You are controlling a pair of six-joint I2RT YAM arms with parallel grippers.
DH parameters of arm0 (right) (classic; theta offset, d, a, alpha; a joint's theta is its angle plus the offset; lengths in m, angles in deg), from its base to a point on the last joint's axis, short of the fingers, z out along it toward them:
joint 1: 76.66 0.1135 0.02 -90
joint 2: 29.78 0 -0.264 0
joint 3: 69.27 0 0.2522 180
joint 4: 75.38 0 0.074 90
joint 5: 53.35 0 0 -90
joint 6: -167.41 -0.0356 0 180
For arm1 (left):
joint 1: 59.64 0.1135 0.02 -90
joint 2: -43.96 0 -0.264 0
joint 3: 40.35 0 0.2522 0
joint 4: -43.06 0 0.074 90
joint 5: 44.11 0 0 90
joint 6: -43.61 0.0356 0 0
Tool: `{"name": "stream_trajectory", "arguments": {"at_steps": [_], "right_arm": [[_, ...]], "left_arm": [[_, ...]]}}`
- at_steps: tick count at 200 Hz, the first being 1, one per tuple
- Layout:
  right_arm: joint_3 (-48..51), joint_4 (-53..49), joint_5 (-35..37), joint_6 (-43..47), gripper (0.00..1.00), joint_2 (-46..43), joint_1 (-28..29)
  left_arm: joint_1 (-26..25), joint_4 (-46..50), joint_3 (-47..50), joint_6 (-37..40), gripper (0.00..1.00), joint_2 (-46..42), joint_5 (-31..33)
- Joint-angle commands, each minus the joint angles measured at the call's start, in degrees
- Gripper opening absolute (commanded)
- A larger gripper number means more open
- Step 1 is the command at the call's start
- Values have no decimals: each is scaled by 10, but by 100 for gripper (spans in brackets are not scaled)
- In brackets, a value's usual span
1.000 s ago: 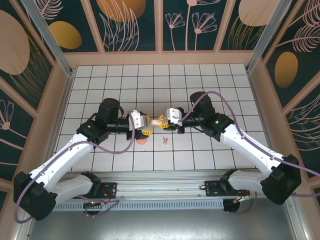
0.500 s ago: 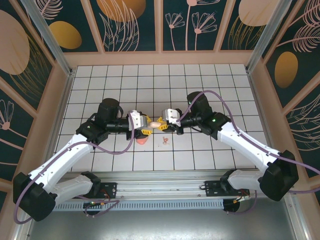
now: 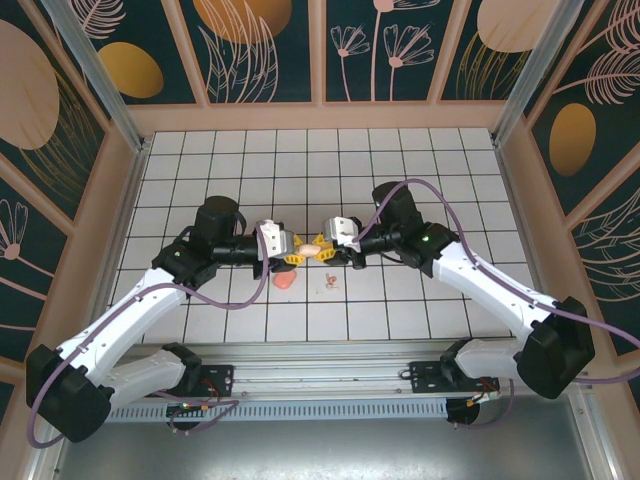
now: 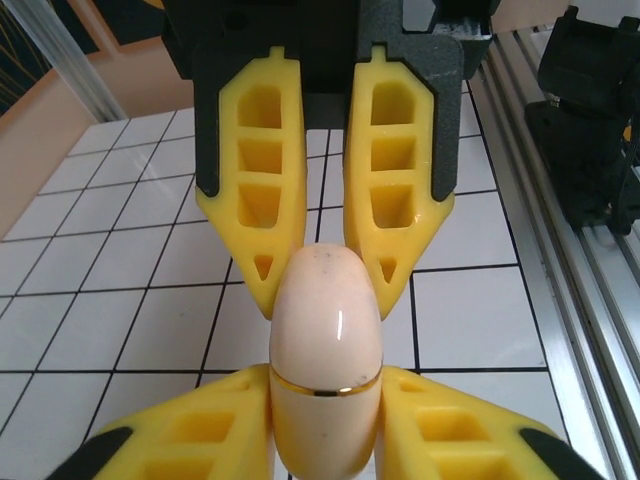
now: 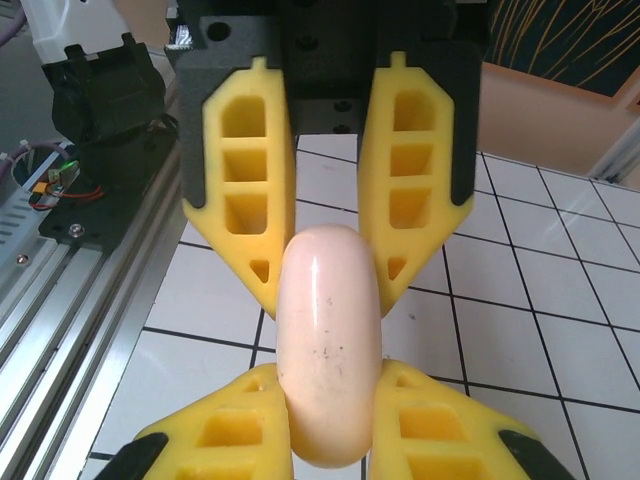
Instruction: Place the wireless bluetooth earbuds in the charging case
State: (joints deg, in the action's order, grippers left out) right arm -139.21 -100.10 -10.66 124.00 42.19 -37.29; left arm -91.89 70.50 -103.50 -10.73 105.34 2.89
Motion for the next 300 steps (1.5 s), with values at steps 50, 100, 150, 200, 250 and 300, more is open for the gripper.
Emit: {"name": "stream_trajectory", "arguments": {"at_steps": [50, 100, 150, 200, 250, 300], "right_arm": [[-3, 73, -42, -44, 42, -1, -4], [1, 119, -78, -103, 41, 9, -47], [24, 202, -19, -190, 40, 9, -68], [76, 326, -72, -325, 42, -20, -116], [73, 236, -21, -387, 43, -59, -126], [3, -49, 210, -504, 41, -52, -125]], "left_arm": [[-2, -8, -2, 4, 22, -2, -11], [-2, -12, 7, 2, 21, -3, -16], [-3, -42, 18, -29, 21, -3, -23], [-3, -280, 109, -233, 21, -17, -27], [-3, -564, 234, -410, 21, -10, 73], [-2, -653, 306, -493, 19, 9, 264]]}}
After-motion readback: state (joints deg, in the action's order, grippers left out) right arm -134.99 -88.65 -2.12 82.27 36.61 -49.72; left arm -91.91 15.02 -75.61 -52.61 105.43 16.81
